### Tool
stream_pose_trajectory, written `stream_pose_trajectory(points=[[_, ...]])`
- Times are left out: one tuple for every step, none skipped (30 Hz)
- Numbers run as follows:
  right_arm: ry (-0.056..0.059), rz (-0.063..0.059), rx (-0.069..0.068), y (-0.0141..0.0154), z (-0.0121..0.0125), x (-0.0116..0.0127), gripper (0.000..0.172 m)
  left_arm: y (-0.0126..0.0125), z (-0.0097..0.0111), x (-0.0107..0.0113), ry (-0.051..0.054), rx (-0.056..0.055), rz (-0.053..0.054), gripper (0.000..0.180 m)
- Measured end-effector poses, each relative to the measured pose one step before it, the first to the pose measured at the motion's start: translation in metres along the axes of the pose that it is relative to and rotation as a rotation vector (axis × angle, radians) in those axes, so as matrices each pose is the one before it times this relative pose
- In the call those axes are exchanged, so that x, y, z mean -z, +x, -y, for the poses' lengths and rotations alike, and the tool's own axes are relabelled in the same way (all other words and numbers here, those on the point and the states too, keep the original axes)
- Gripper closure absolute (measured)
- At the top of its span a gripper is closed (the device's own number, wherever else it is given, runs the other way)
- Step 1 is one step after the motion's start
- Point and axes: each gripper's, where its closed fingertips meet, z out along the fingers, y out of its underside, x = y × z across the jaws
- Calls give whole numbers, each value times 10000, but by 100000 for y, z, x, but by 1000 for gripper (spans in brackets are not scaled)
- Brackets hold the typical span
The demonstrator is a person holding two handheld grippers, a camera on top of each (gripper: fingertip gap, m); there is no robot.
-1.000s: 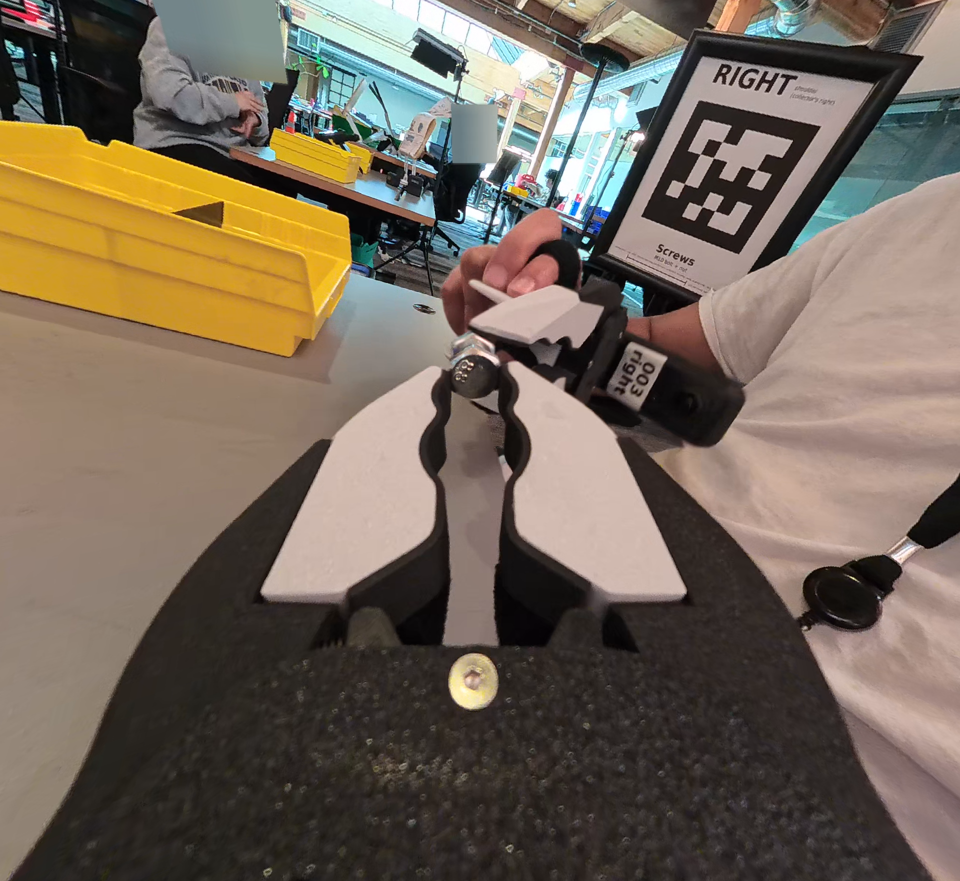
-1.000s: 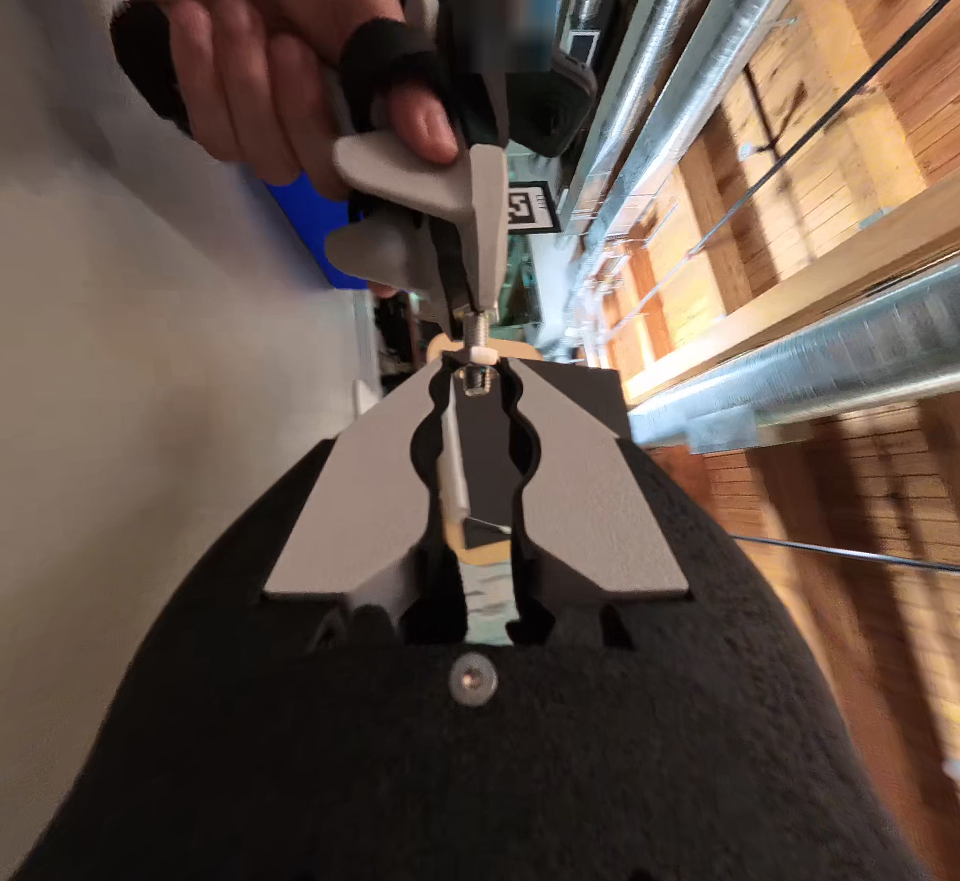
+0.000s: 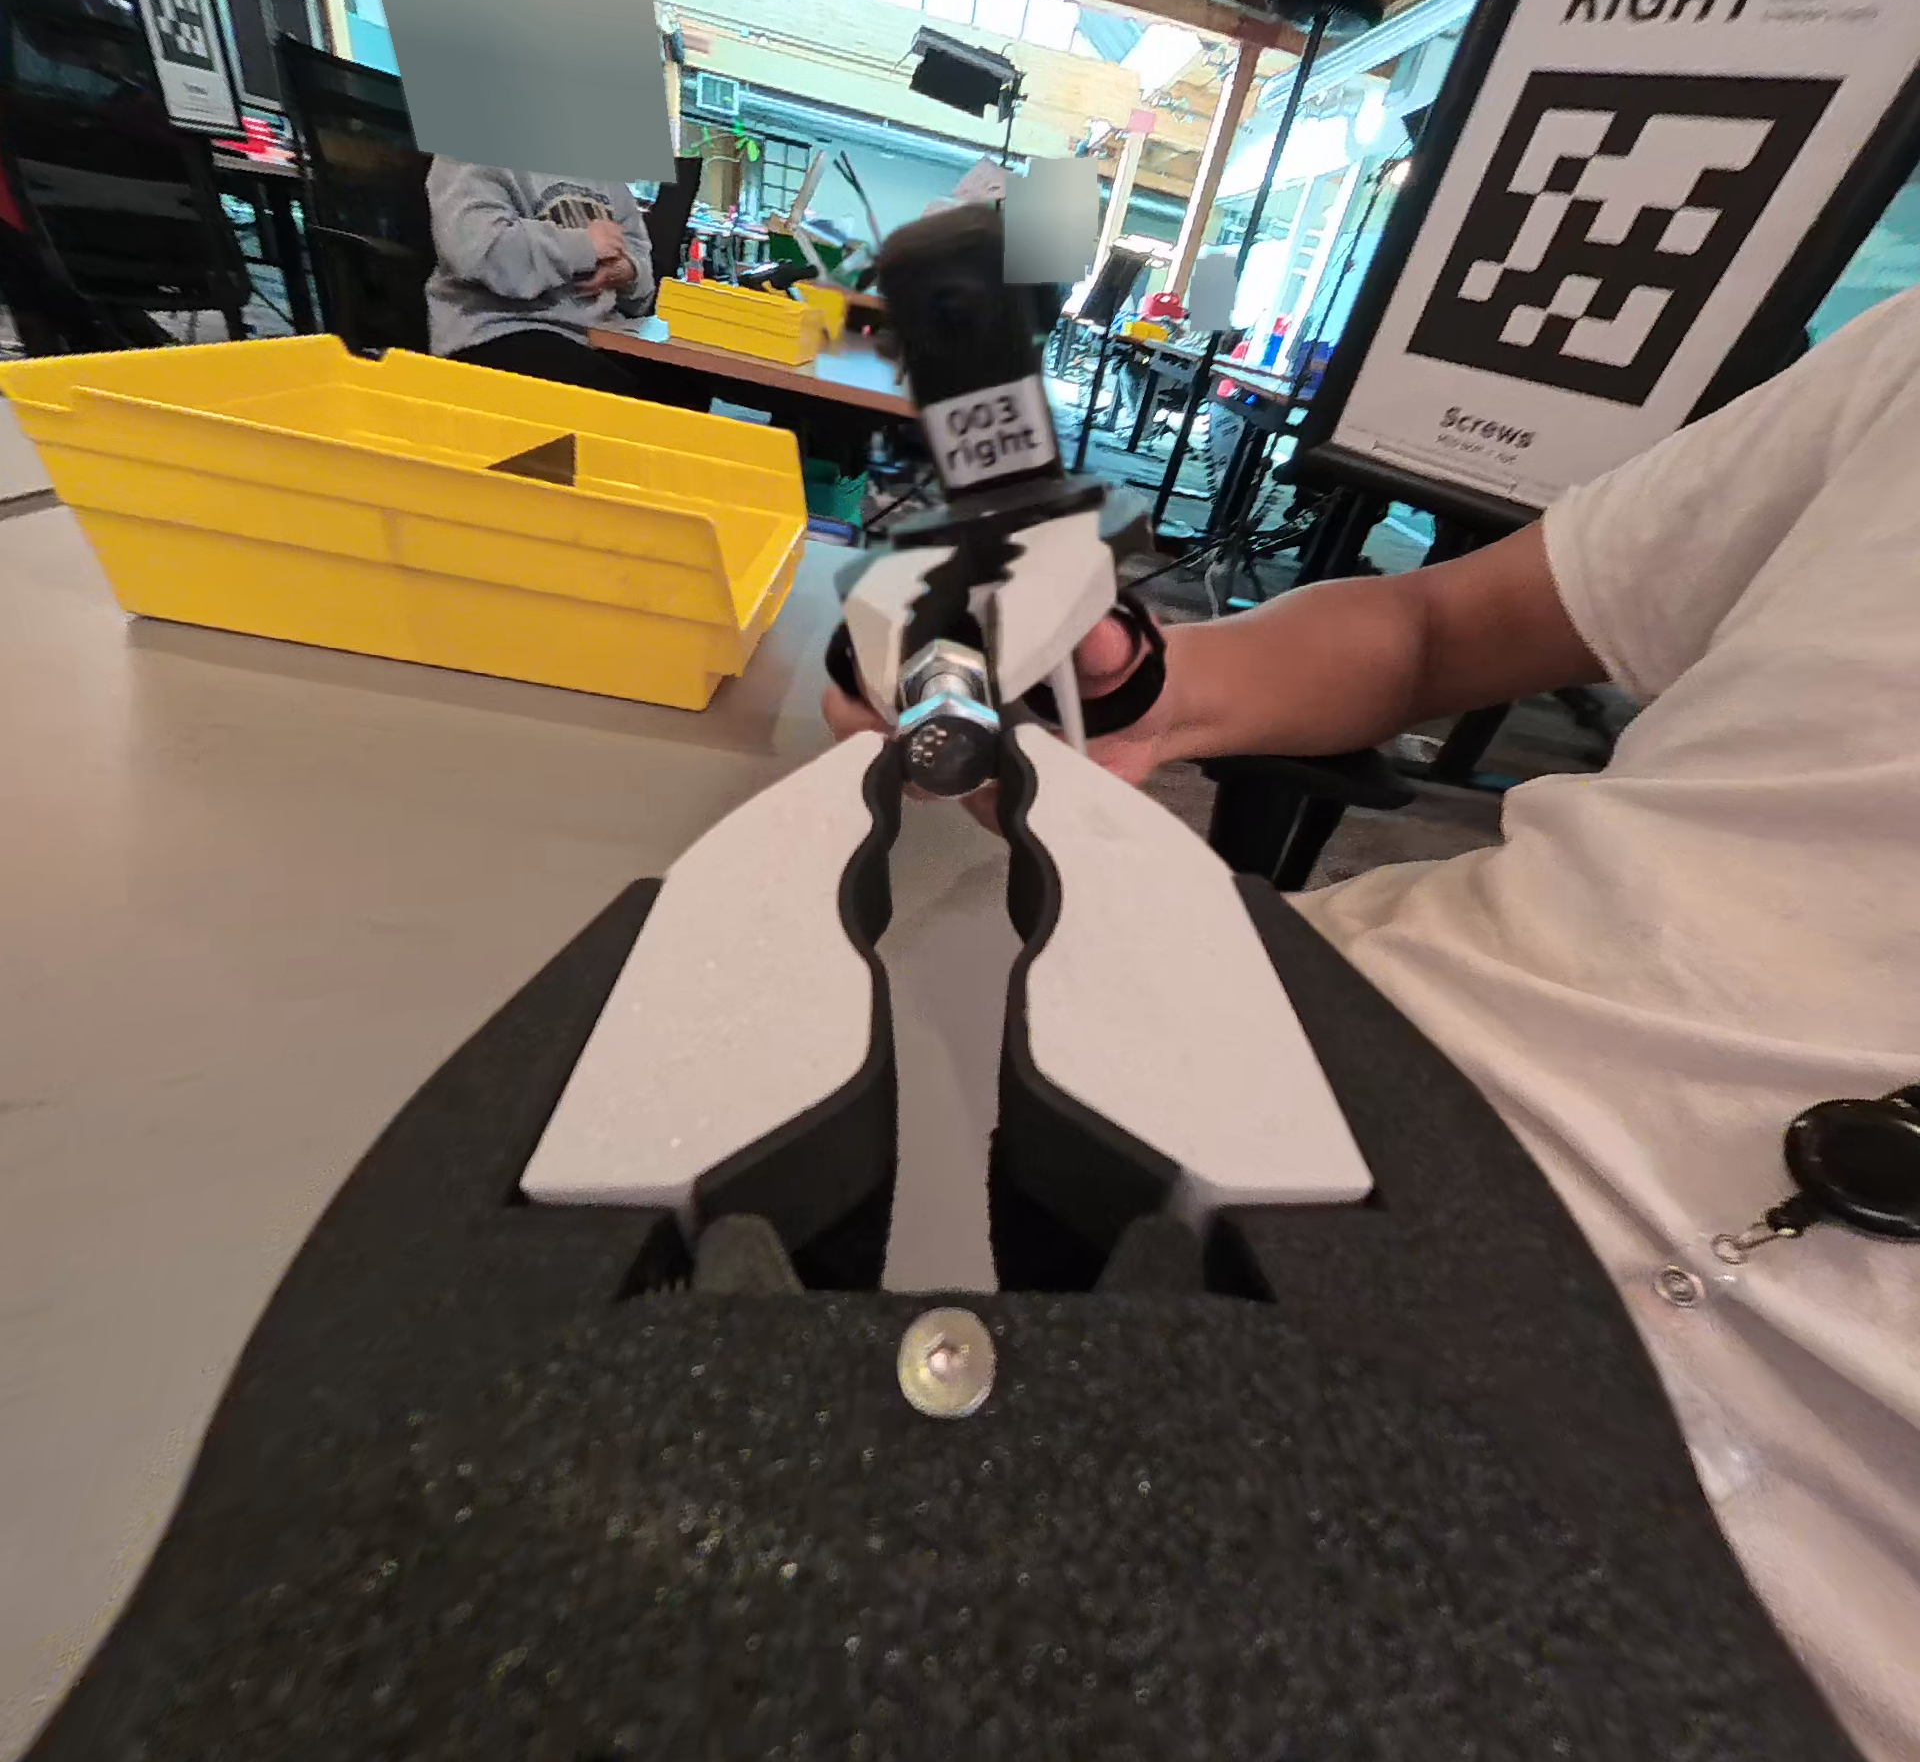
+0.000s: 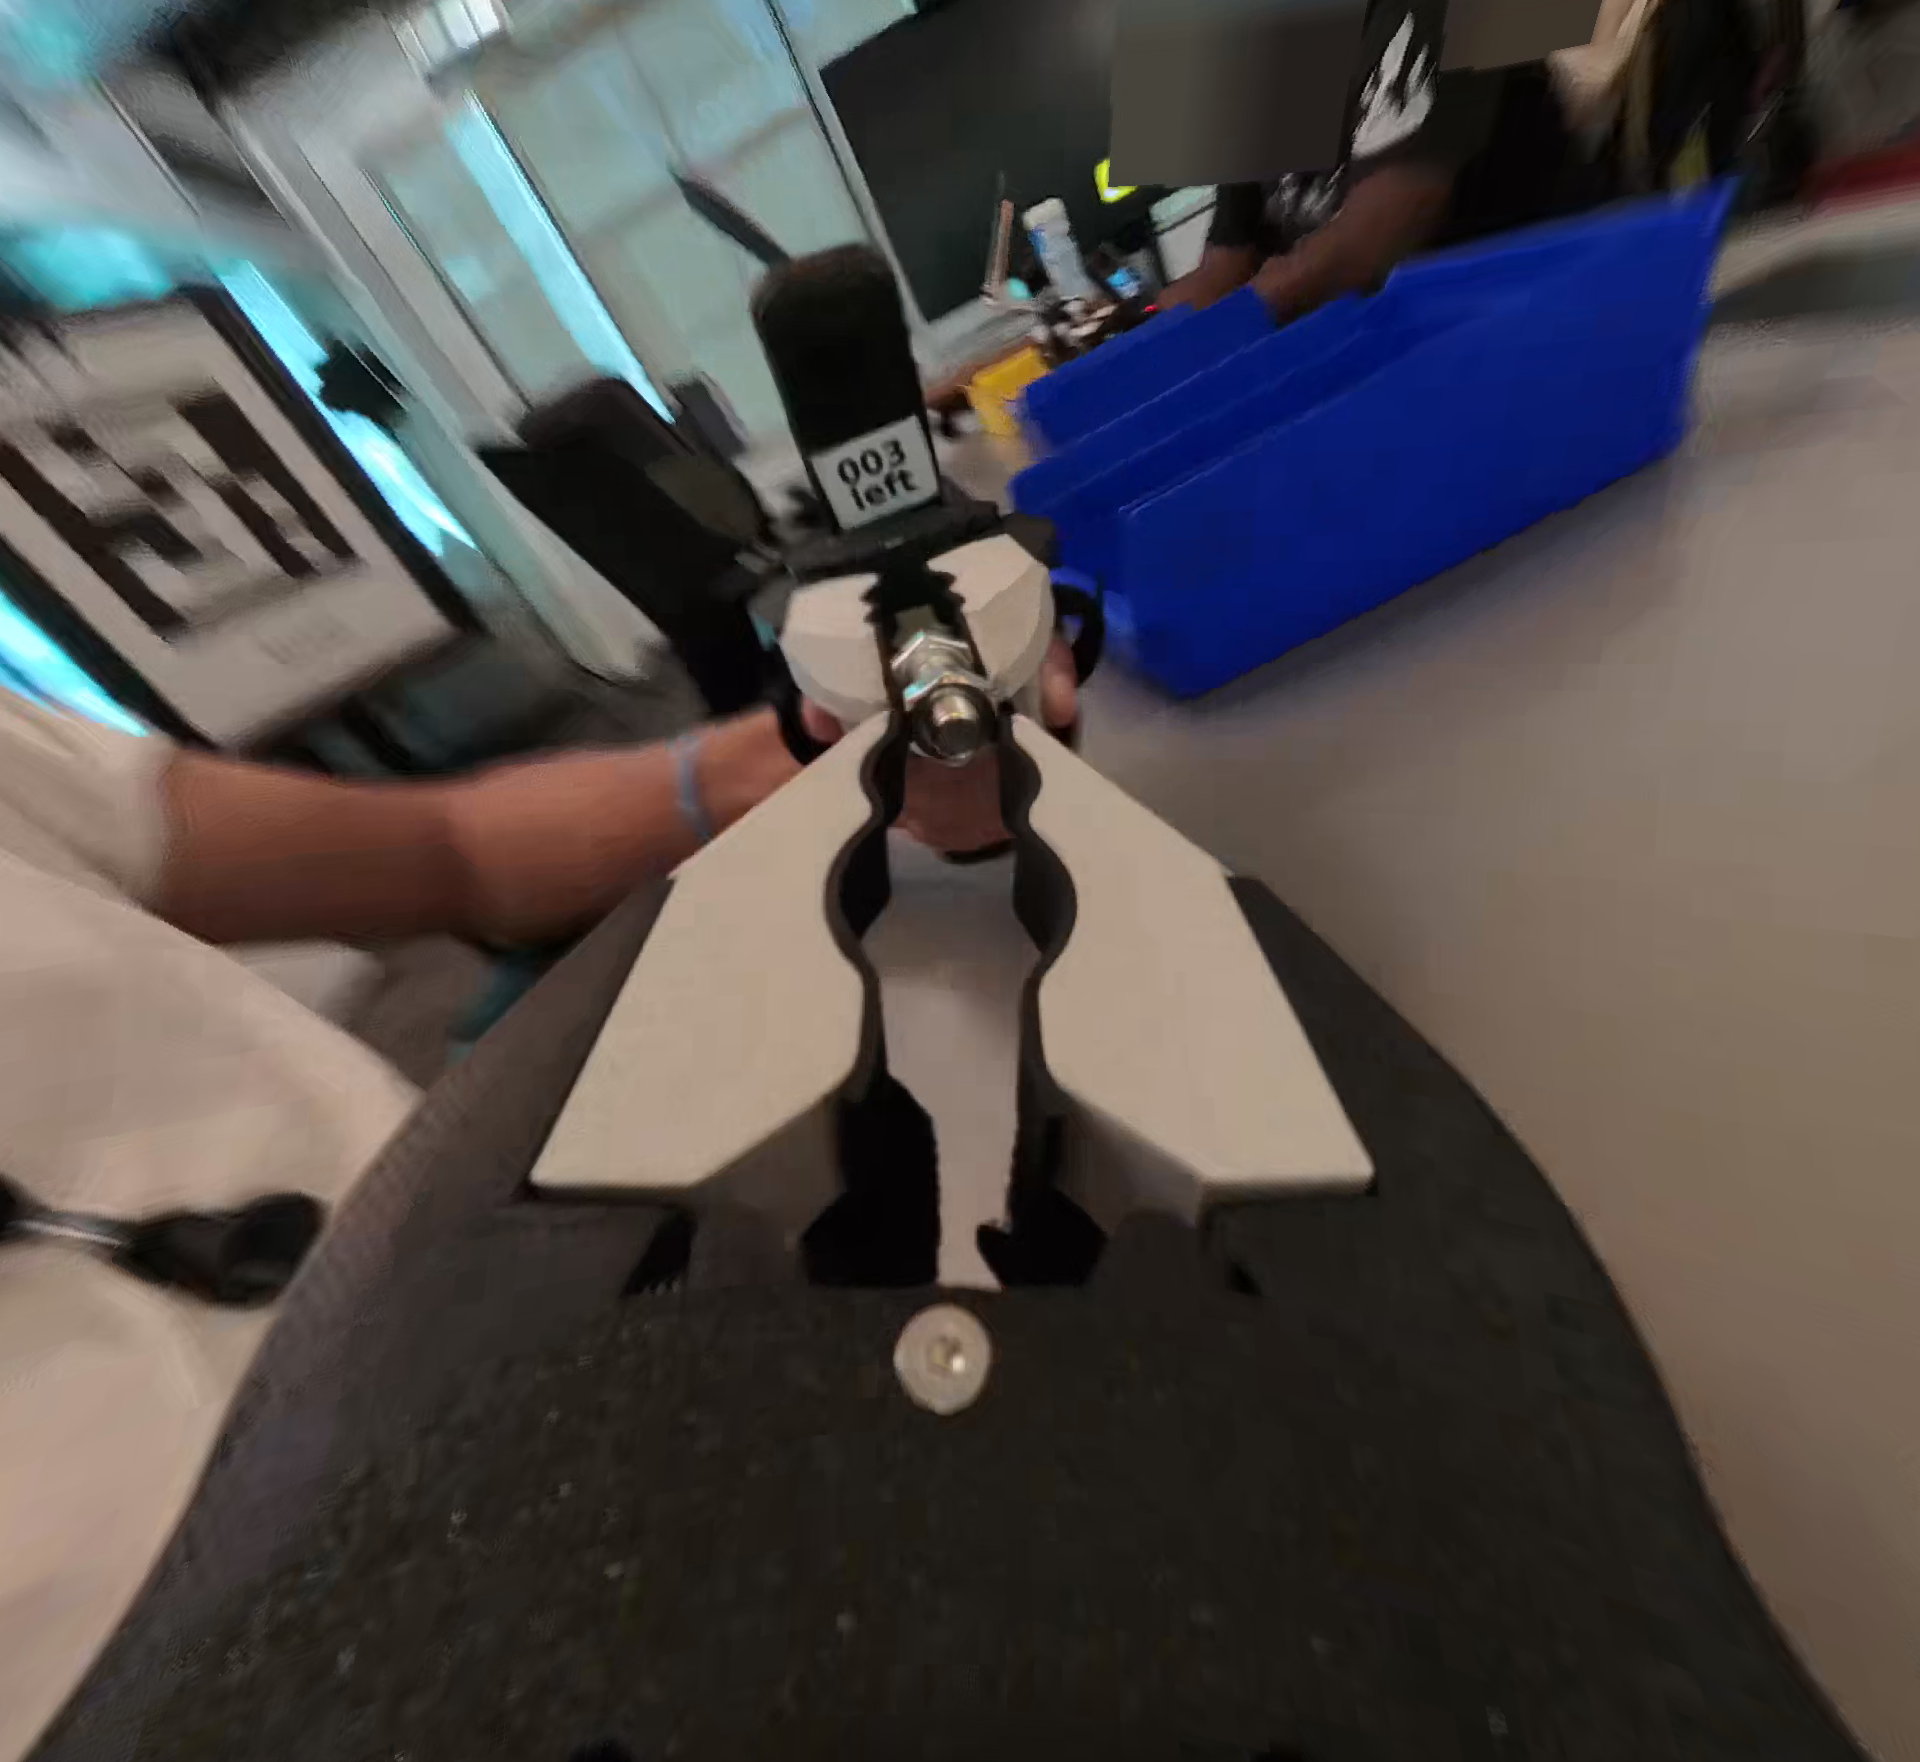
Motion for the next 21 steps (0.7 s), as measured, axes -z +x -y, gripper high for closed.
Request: stream_pose_trajectory(points=[[-297, -586, 1930, -165, -47, 67, 155, 191, 85, -14, 67, 143, -169, 163], [-362, -668, 2206, -90, -117, 120, 155, 173, 59, -51, 39, 113, -135, 163], [-401, -725, 2320, -43, -179, 159, 155, 135, -11, -98, -4, 36, -72, 163], [-337, -789, 2302, -27, -76, 217, 155, 119, -131, -142, -85, -52, -30, 163], [-275, -803, 2226, -69, 31, 247, 155, 159, -142, -154, -80, -46, -65, 163], [-338, -817, 2261, -41, -42, 191, 155, 147, -117, -140, -66, 22, -69, 163], [-385, -763, 2254, 14, -89, 139, 155, 47, -197, -116, -109, 12, -14, 163], [-295, -667, 1841, 37, -1, 105, 155, 27, -167, -79, -87, -5, -9, 163], [-95, -591, 1215, 138, 158, 87, 155, 102, 7, -23, 20, 30, -69, 163], [5, -341, 498, 103, 142, 19, 155, 102, 131, 23, 69, 36, -63, 163], [80, -106, -40, 59, 97, -3, 154, -24, 99, 35, 40, -9, 25, 163], [186, -122, -311, 296, 160, 78, 147, -134, 81, 80, 40, -31, 91, 164], [167, -58, -475, 338, 85, 89, 143, -127, 56, 111, 30, -1, 73, 164], [-36, 138, -781, 180, -181, -54, 140, -134, 66, 146, 38, -10, 77, 163], [-147, 317, -1223, 35, -393, -190, 134, -152, 84, 147, 40, -34, 96, 163], [-113, 464, -1521, -95, -416, -257, 127, -159, 116, 145, 51, -52, 103, 163], [-72, 538, -1732, -113, -457, -254, 125, -122, 161, 117, 71, -56, 79, 163], [-112, 662, -1912, -150, -530, -296, 126, -112, 139, 97, 59, -50, 64, 163], [-121, 760, -2090, -158, -524, -303, 123, -148, 75, 65, 24, -82, 106, 164], [-10, 1017, -2144, -399, -337, -217, 123, -134, -7, 63, -24, -119, 110, 164], [35, 1402, -2066, -868, -230, -125, 123, -79, -93, 26, -71, -124, 84, 164]])
